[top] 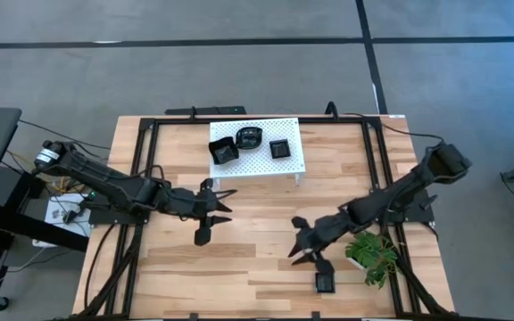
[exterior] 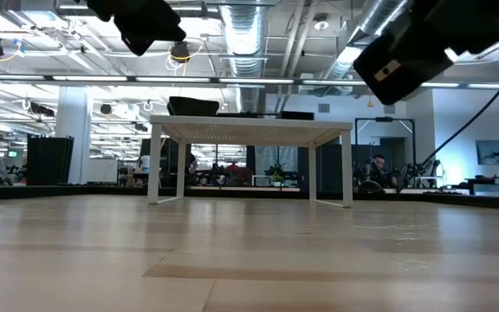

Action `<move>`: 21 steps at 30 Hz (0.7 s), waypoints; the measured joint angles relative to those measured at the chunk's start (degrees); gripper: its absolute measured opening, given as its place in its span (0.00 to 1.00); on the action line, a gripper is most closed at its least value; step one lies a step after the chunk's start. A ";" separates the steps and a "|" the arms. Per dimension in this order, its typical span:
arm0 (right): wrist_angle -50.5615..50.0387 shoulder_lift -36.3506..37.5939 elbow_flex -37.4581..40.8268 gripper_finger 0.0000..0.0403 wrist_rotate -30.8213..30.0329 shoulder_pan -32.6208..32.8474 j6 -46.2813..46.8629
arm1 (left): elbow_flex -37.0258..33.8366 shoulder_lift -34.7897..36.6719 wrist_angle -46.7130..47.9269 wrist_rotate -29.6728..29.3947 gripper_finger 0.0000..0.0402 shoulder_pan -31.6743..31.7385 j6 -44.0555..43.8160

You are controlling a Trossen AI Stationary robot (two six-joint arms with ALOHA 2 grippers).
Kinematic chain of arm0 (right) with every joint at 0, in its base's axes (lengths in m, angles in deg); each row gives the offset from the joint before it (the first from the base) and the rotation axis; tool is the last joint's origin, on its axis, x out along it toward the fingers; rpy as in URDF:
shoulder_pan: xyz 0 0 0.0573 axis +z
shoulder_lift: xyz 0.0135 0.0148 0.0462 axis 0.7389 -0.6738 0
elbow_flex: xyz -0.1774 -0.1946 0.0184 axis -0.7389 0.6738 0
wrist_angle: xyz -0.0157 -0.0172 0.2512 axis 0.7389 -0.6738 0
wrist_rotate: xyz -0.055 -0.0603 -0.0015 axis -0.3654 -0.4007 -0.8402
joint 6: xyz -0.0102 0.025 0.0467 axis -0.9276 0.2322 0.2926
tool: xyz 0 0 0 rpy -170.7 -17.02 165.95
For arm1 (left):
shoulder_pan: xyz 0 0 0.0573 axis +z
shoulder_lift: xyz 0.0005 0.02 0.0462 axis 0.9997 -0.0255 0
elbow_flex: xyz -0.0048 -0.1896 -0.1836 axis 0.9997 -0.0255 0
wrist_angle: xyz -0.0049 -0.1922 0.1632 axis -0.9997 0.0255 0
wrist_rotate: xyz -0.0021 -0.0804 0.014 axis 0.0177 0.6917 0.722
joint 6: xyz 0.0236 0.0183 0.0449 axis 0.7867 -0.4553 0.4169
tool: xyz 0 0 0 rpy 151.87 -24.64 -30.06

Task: Pick & Place Mini shaped plates
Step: Stack the black square plate on top of the black square plate on the shelf

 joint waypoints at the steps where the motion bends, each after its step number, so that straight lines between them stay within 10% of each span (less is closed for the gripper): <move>1: -2.47 -0.97 -1.89 0.28 0.03 0.27 -0.02 | -0.21 0.00 -0.12 0.00 0.29 0.04 -0.02; 10: -44.30 -7.20 -18.66 0.39 2.19 1.67 11.75 | -0.26 -0.02 -1.50 0.02 0.29 0.04 -0.02; 21: -46.15 -19.66 -16.80 0.35 16.78 6.06 24.12 | -0.26 -0.02 -2.27 0.03 0.29 0.04 -0.04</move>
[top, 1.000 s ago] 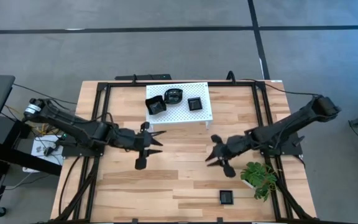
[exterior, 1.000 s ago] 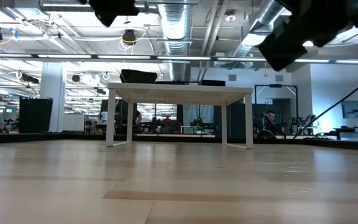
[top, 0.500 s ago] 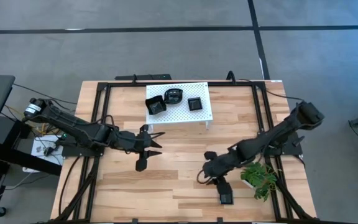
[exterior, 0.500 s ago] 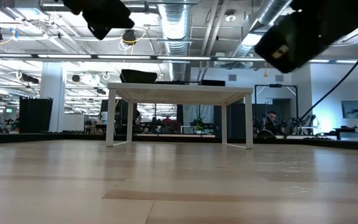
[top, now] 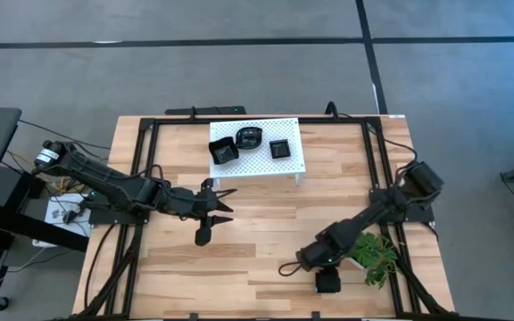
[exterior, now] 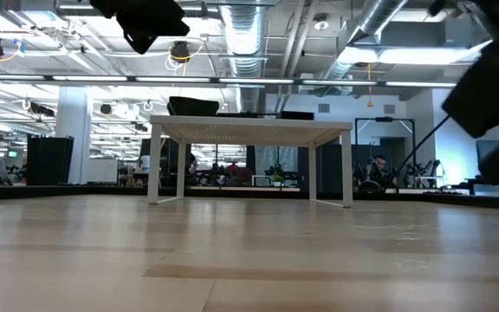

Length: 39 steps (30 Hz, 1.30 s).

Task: Pick & Place Mini shaped plates
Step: Stack the black square plate on top of the black square plate on the shelf

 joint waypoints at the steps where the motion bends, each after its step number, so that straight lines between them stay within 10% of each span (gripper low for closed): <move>1: 0.23 -0.40 -0.06 0.35 0.55 -0.06 0.03 | 0.00 0.00 0.00 -0.02 0.29 0.00 0.00; 16: 4.35 -0.55 0.14 0.03 1.62 -0.43 -4.83 | 0.00 0.00 -0.07 0.00 0.29 0.00 0.00; 27: -4.31 -0.42 -5.76 0.01 3.40 -4.41 -13.20 | 0.01 0.00 -0.09 0.00 0.29 0.00 0.01; 39: -42.28 -0.22 -31.62 0.01 -23.63 -19.08 -41.92 | 0.02 0.00 -0.11 0.00 0.29 -0.01 0.02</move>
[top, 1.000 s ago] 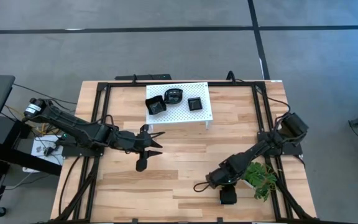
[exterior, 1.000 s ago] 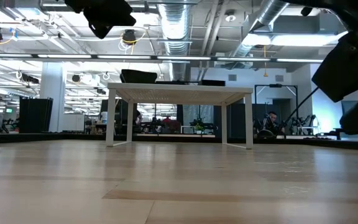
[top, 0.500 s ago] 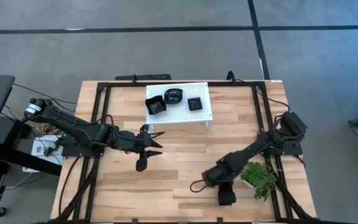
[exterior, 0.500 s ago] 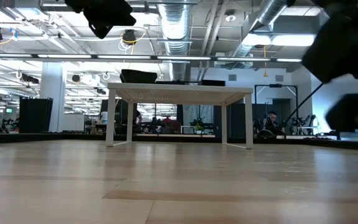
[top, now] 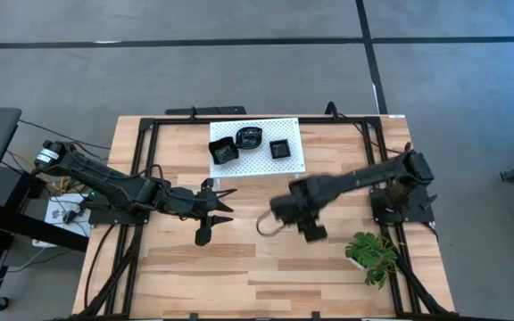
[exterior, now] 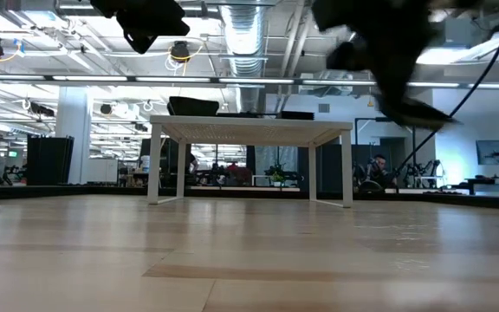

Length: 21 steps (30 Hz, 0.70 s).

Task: Pick & Place Mini shaped plates
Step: Stack the black square plate on top of the black square plate on the shelf

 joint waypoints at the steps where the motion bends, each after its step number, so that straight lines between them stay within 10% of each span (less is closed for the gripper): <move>1: -1.76 0.00 -2.48 0.01 -1.60 -1.59 -2.36 | 0.00 0.00 -0.02 0.00 0.29 0.01 0.00; 10: -4.07 0.11 -20.43 0.02 -5.25 -19.10 -22.41 | 0.00 0.00 -0.25 0.00 0.29 0.00 0.02; 21: 1.24 -0.94 -21.52 0.01 2.99 -36.47 -36.12 | 0.00 0.00 -0.49 -0.02 0.29 0.38 0.57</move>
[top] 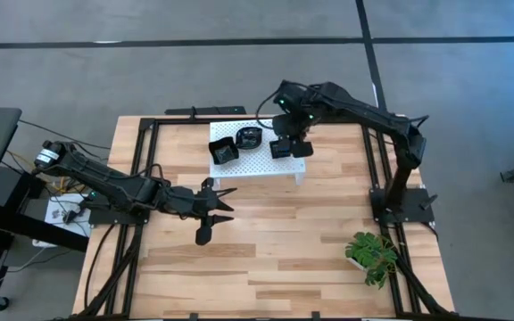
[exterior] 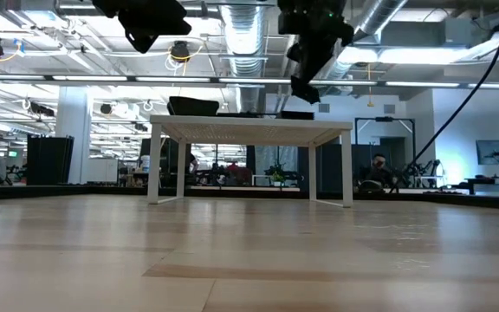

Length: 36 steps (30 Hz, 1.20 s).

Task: Pick & Place Mini shaped plates
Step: Stack the black square plate on top of the black square plate on the shelf, then return to Home Position

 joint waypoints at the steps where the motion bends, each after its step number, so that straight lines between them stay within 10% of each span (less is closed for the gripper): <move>1: 0.98 -0.22 -0.02 0.01 0.95 -0.37 -0.48 | 0.00 0.00 -0.07 0.00 0.29 0.00 0.02; 20: 2.38 -4.02 0.02 0.03 4.94 -1.14 -1.67 | 0.04 0.00 -1.08 0.00 0.29 0.00 0.08; 36: 2.86 -5.01 0.00 0.17 -4.81 0.37 -0.99 | 0.04 0.00 -1.11 0.00 0.29 0.00 0.08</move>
